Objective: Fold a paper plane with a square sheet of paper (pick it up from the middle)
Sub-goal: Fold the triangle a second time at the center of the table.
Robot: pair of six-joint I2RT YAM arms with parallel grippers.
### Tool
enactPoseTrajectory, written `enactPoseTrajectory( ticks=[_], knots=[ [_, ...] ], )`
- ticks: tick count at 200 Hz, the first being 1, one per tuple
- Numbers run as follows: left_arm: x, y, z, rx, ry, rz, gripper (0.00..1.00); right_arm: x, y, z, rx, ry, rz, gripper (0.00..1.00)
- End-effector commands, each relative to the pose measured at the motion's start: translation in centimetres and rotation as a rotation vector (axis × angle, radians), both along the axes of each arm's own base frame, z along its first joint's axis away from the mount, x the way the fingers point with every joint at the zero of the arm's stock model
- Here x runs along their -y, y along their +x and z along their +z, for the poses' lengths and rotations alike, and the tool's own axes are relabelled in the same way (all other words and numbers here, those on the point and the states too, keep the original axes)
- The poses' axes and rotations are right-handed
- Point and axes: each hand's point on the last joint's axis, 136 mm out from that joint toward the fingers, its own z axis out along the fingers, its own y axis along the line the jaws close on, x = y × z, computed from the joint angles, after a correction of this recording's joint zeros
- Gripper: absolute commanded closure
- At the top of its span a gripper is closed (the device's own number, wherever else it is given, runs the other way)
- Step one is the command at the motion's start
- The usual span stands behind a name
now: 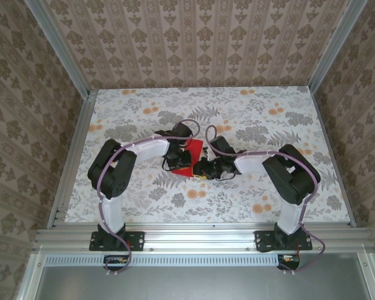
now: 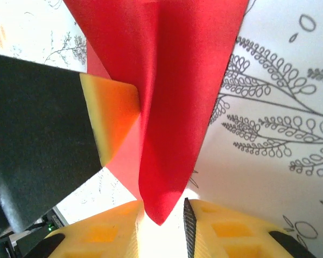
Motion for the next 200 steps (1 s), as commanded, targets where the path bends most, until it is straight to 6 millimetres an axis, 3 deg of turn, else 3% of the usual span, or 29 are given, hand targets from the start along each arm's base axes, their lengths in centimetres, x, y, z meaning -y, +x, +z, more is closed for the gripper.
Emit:
enactPoseTrajectory(
  ticks=[1,68,135,200],
  knots=[
    [-2.2,-2.4,-3.7,-0.095,0.096,-0.015,0.88,-0.8,0.3,1.8,0.056,0.052,0.01,0.72],
    [-2.2,-2.5,-3.7,-0.099,0.094,-0.014,0.89,-1.2,1.2,1.7,0.074,0.041,0.007,0.73],
    [-2.1,-2.4,-3.6,-0.098,0.091,-0.013,0.89,0.7,1.4,3.2,0.197,-0.007,-0.032,0.7],
    [-2.0,-2.4,-3.4,-0.102,0.068,-0.003,0.89,-1.3,1.4,2.1,0.155,0.039,0.007,0.71]
  ],
)
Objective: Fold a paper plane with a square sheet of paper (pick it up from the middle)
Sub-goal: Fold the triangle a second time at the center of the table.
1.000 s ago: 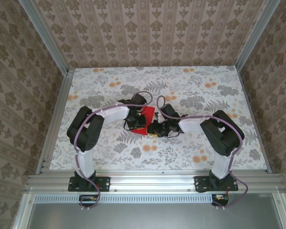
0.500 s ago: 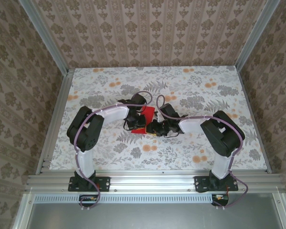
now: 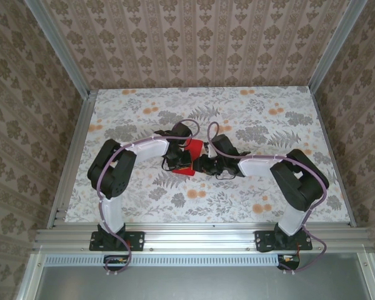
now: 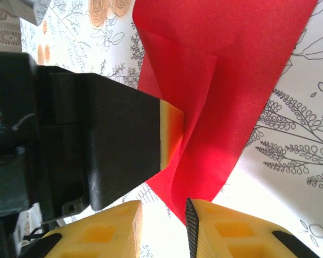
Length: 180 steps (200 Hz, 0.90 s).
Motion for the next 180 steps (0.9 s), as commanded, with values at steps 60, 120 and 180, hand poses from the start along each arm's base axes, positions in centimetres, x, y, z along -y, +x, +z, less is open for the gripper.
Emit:
enactPoseTrajectory(
  ticks=[60,120,180],
  knots=[
    [-1.5,-2.3,-3.1,-0.103,0.033,0.004,0.9,-1.9,0.5,-1.2,-0.015,0.026,0.035,0.72],
    [-1.5,-2.2,-3.0,-0.102,0.03,0.004,0.9,-1.7,0.8,-1.8,-0.021,0.004,0.024,0.78],
    [-1.5,-2.0,-2.8,-0.096,0.025,0.007,0.9,-1.5,-0.3,-2.1,-0.062,0.011,0.029,0.84]
  ],
)
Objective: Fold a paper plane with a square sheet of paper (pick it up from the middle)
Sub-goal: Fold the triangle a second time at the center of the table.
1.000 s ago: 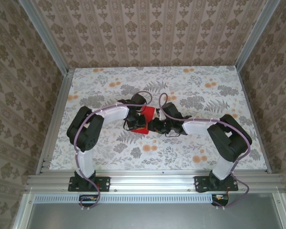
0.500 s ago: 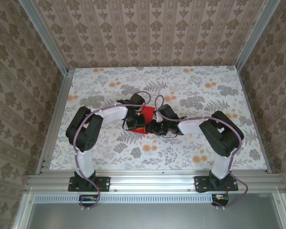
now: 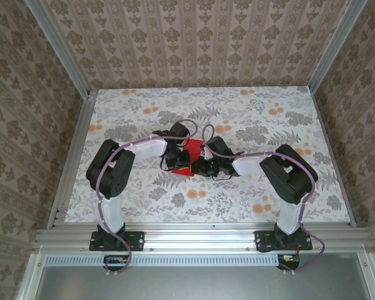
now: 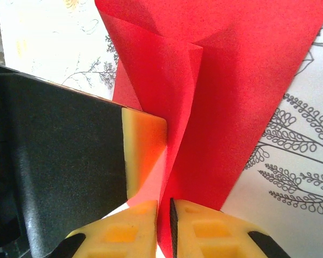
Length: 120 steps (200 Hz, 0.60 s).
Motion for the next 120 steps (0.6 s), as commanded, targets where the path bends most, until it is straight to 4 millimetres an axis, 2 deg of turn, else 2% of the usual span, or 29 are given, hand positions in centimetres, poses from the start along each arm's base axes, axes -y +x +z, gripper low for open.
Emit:
enactPoseTrajectory(
  ticks=[1,120],
  knots=[
    [-1.5,-2.0,-2.9,-0.08,0.069,-0.002,0.9,-0.4,-0.5,0.1,-0.024,0.021,0.013,0.84],
    [-1.7,-2.2,-3.3,-0.089,0.071,0.005,0.9,-0.1,-3.1,-2.2,-0.143,-0.001,0.011,0.84]
  ],
)
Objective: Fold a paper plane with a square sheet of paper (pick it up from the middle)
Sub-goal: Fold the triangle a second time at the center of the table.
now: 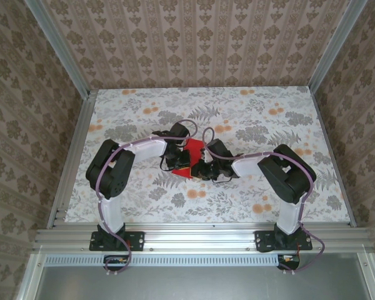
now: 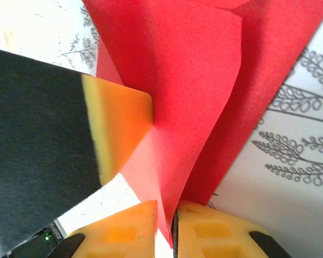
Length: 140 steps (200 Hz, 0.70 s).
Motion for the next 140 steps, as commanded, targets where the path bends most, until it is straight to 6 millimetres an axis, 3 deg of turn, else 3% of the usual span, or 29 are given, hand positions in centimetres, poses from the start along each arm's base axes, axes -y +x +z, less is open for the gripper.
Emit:
enactPoseTrajectory(
  ticks=[1,86,140],
  knots=[
    [-1.9,-2.1,-3.2,-0.09,0.083,0.007,0.9,0.1,-1.6,-1.2,-0.061,-0.01,0.015,0.84],
    [-1.8,-2.1,-3.3,-0.092,0.079,0.008,0.9,0.9,-2.4,-2.6,-0.115,-0.089,0.013,0.9],
    [0.2,0.2,0.5,-0.031,-0.14,0.038,0.85,2.0,-3.1,-4.1,-0.115,-0.214,0.048,0.9]
  ],
)
